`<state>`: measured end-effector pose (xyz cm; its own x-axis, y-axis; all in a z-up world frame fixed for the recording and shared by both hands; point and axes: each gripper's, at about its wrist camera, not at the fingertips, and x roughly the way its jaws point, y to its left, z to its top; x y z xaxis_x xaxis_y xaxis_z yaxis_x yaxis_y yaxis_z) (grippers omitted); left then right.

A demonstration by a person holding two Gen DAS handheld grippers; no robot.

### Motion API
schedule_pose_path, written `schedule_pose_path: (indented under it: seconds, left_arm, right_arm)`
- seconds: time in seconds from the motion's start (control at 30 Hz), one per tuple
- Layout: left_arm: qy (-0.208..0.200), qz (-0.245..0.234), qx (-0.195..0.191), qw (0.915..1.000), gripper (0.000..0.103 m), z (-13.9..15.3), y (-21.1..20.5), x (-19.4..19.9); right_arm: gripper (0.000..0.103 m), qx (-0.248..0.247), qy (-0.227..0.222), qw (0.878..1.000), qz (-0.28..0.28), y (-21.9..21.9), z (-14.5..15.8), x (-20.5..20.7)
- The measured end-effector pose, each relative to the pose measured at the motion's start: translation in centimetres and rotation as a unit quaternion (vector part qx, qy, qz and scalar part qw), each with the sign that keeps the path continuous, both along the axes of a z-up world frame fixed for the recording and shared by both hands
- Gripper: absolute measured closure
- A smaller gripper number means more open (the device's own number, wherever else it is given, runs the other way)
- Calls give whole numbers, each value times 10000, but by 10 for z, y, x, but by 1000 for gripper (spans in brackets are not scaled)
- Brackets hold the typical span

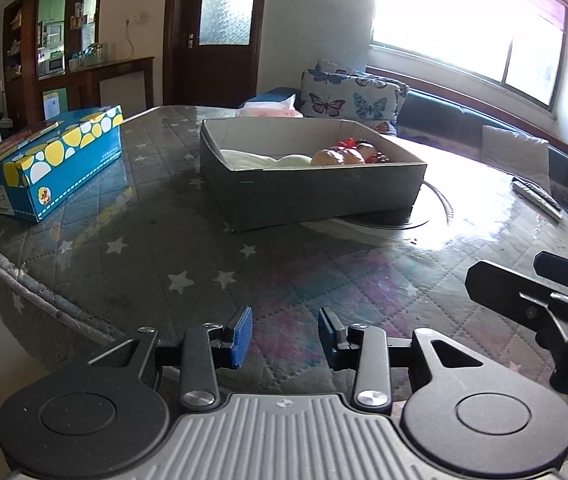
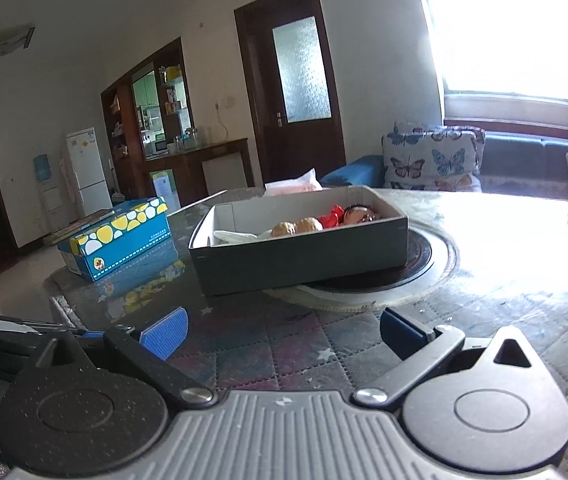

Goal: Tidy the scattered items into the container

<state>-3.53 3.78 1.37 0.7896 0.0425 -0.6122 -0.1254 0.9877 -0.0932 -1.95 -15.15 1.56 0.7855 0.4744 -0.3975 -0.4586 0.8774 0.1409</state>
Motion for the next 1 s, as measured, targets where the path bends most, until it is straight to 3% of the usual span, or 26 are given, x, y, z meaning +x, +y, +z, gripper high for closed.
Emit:
schedule_pose_path:
  seconds: [0.5, 1.0]
  left_arm:
    - [-336, -78, 163, 9993, 64, 17, -9, -23]
    - [-192, -24, 193, 9996, 64, 12, -13, -4]
  right_arm:
    - [0, -269, -453, 9986, -74, -6, 18, -40]
    - [0, -102, -338, 9994, -26, -14, 15, -23]
